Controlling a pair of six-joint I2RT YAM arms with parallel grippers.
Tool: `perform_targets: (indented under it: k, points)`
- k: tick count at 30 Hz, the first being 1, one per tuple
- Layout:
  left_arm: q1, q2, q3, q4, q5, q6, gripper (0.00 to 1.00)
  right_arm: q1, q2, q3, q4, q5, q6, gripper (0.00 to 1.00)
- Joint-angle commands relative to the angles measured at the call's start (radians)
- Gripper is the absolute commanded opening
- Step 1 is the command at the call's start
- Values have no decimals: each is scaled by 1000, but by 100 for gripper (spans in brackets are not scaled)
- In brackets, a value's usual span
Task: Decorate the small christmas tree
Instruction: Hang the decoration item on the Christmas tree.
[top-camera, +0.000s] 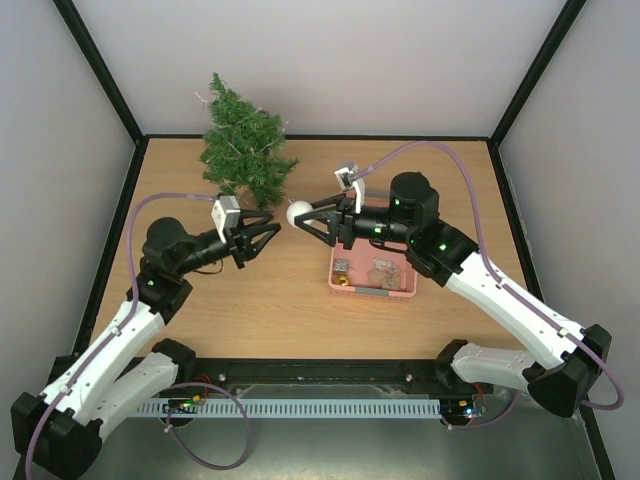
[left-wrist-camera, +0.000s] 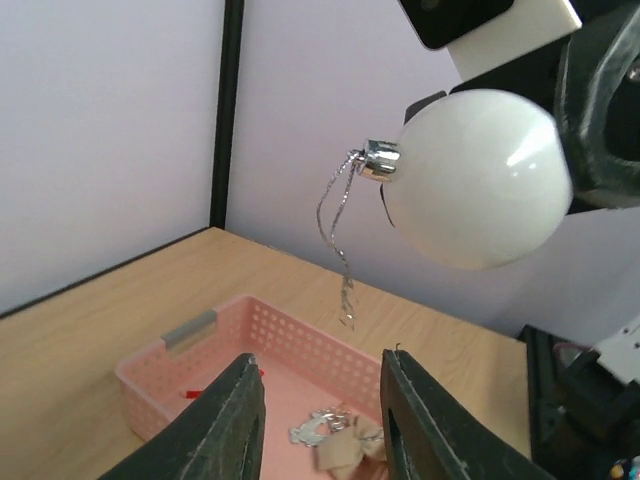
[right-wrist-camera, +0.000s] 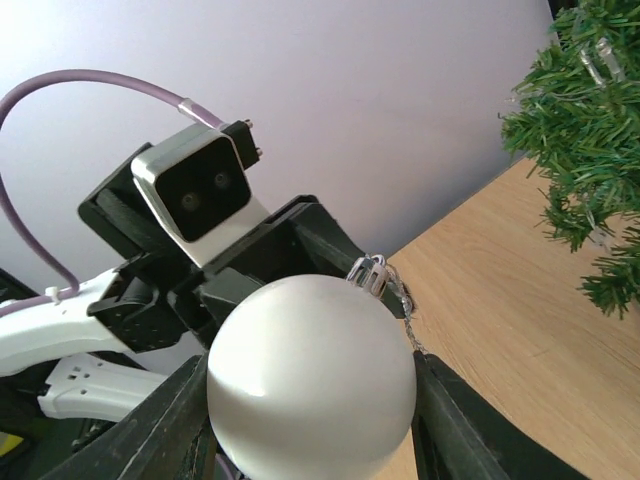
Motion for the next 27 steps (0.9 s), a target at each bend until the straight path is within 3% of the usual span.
perform_targets:
  k: [1, 9, 15, 19, 27]
  points:
    - [-21, 64, 43, 104, 40, 185, 35, 6, -25, -26, 82, -54, 46, 45]
    - [-86, 158, 75, 146, 61, 259, 39, 6, -28, -44, 128, -64, 67, 45]
    - [-93, 168, 67, 181, 1, 261, 25, 8, -31, -50, 149, -71, 83, 44]
    - [-93, 148, 65, 166, -26, 299, 3, 7, -28, -54, 120, -66, 65, 44]
    - [-93, 79, 50, 42, -187, 406, 3, 7, -13, -67, 107, -14, 18, 43]
